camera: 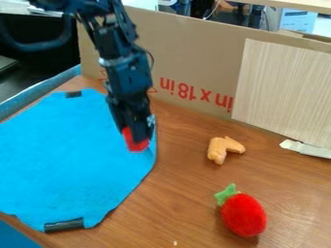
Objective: Place the red figure on top right edge of the cloth
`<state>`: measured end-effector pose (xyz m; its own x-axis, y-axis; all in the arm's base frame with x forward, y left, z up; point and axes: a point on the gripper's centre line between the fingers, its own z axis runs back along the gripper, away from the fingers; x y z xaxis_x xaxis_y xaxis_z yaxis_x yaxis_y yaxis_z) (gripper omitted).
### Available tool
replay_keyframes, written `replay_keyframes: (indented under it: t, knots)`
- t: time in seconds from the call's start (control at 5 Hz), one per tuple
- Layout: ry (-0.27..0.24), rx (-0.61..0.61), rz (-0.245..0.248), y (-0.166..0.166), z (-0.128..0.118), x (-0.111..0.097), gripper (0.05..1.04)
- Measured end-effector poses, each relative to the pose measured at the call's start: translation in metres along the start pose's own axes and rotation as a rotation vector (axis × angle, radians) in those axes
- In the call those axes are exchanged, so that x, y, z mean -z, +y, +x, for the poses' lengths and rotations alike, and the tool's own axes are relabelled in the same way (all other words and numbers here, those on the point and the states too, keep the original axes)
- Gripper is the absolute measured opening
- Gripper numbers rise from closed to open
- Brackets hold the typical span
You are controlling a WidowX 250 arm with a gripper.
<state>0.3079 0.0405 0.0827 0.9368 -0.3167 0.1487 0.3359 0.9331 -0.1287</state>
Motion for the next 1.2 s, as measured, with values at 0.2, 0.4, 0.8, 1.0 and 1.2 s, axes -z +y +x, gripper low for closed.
replay_keyframes:
  t: [0.2,0.4,0.8,1.0,1.2]
  knots:
    - [-0.012,-0.068,0.026,0.027,0.009,-0.005,0.595]
    - [0.022,-0.123,0.057,0.049,0.009,0.010,0.595]
    - [0.081,-0.192,0.093,0.083,0.012,0.037,0.595]
    - [0.070,-0.219,0.101,0.092,0.016,0.037,0.595]
    - [0.072,-0.225,0.123,0.096,0.017,0.035,0.663]
